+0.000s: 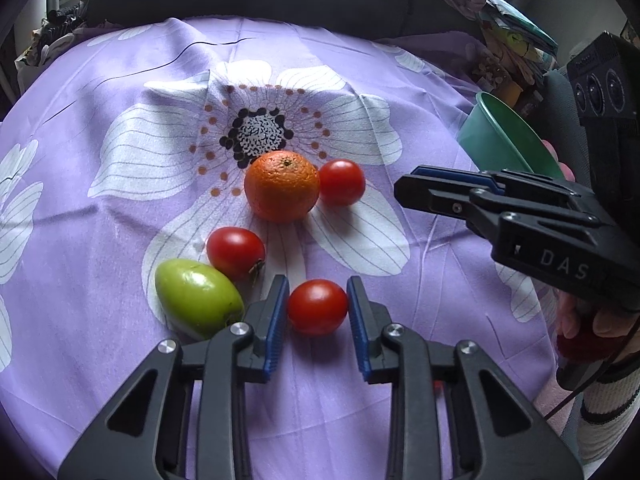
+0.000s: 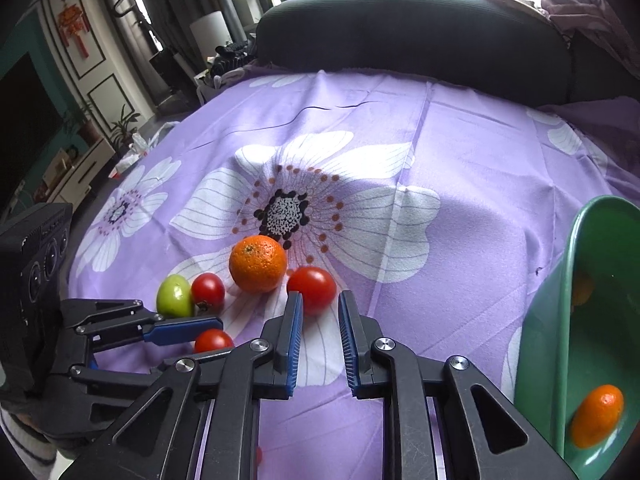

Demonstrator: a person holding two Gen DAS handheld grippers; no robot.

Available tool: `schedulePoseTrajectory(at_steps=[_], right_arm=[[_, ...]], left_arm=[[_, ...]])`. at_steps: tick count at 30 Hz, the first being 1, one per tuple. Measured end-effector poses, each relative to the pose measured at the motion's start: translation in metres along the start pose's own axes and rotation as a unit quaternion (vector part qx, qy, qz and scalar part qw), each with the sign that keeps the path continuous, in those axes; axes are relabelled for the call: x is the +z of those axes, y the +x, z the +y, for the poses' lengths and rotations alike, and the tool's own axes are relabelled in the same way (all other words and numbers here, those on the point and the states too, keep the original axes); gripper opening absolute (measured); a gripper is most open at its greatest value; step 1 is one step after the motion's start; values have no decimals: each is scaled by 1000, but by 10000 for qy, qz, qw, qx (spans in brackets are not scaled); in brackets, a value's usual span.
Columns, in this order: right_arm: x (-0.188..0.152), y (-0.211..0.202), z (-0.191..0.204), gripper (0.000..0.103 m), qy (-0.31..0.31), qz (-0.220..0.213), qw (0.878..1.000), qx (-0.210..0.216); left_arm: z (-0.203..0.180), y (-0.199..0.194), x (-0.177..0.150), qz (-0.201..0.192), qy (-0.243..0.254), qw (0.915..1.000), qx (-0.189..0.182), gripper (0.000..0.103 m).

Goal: Organize fruits
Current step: 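Position the right gripper around a red tomato, then close the right gripper on a red tomato while the left gripper grasps another tomato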

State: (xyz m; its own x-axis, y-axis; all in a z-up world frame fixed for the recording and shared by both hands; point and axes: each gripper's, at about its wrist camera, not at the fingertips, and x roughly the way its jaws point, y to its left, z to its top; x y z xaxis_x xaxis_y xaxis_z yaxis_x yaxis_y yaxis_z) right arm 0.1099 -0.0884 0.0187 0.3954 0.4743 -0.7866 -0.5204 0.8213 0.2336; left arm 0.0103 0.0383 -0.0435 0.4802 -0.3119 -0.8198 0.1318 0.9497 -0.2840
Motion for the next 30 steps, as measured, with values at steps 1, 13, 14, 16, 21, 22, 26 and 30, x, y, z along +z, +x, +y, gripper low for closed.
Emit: schedulePoseTrajectory(at_steps=[1,13,14,16,21,22,26,30], right_arm=[[-1,1,0,22,-2,70,10000,19],[27,42,17,37,-406,387,9981,-267],[29,45,17,38,-429,397,9979,-282],[32,49,16,38,-408,417,9979,-272],[29,61,16,38,-434,562,9973,-190],[29,60,16,38,-445,545,9973,-195],[25,53,14,33,-325,446,9984,-104],[18,31,8,33,-172,223,9996,-91]], left_arm=[[0,-1,-1,1,-6,10000,0,29],[2,-5,-1,9,-28,10000,-49,29],[2,-5,-1,10,-26,10000,-55,29],[3,-4,0,4,-37,10000,-82,29],[7,-5,-1,4,-82,9999,-102,29],[8,-5,-2,6,-84,9999,-102,29],[7,-6,-2,-8,-81,9999,-120,29],[2,-10,-4,-47,-41,9999,-128,29]])
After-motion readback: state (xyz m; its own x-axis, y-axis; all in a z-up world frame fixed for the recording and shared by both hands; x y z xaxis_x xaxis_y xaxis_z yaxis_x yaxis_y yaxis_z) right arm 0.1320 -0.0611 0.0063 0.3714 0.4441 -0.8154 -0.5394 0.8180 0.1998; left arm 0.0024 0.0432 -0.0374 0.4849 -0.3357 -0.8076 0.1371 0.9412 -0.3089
